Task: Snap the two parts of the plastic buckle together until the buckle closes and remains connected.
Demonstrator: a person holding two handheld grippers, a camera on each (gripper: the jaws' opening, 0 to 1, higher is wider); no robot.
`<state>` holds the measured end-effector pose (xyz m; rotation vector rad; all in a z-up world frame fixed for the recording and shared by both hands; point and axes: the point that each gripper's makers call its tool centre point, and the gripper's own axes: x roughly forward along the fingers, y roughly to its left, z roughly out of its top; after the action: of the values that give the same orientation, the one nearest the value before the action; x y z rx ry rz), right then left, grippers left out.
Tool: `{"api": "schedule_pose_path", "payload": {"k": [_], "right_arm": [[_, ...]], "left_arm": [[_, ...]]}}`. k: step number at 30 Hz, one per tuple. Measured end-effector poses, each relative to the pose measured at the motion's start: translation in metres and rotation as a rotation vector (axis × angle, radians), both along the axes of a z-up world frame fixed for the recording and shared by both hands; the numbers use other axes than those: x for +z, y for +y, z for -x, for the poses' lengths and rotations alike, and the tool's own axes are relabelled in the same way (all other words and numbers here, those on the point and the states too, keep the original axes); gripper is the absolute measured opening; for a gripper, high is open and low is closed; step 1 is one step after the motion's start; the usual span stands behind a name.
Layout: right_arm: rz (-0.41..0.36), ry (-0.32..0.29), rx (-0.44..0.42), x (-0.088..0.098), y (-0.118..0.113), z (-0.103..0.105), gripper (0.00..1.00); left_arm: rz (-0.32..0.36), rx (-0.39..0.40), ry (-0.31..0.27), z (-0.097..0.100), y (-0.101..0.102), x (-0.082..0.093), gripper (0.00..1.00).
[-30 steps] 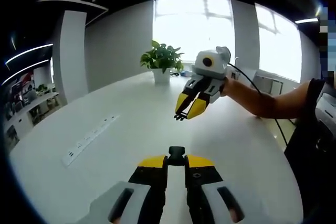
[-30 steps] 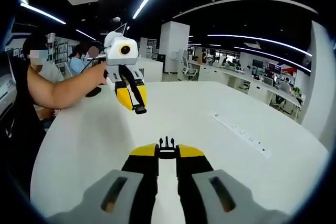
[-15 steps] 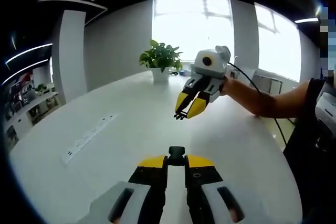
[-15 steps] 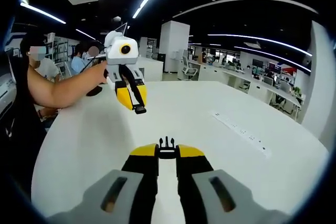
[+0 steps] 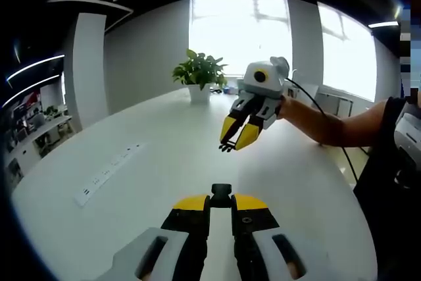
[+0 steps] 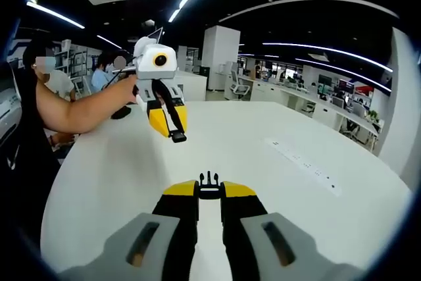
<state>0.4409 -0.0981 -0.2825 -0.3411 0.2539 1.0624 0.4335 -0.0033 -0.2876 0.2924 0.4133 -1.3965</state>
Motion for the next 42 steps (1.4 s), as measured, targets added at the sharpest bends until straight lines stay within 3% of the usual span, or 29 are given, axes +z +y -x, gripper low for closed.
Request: {"api": "schedule_pose_path", "payload": {"k": [42], "right_arm": [[-0.001,-0.001,0.000,0.002,0.004,0.015,0.12]], "left_arm": [[0.015,0.005,-0.010,0.017,0.009,0.004,0.11]]}}
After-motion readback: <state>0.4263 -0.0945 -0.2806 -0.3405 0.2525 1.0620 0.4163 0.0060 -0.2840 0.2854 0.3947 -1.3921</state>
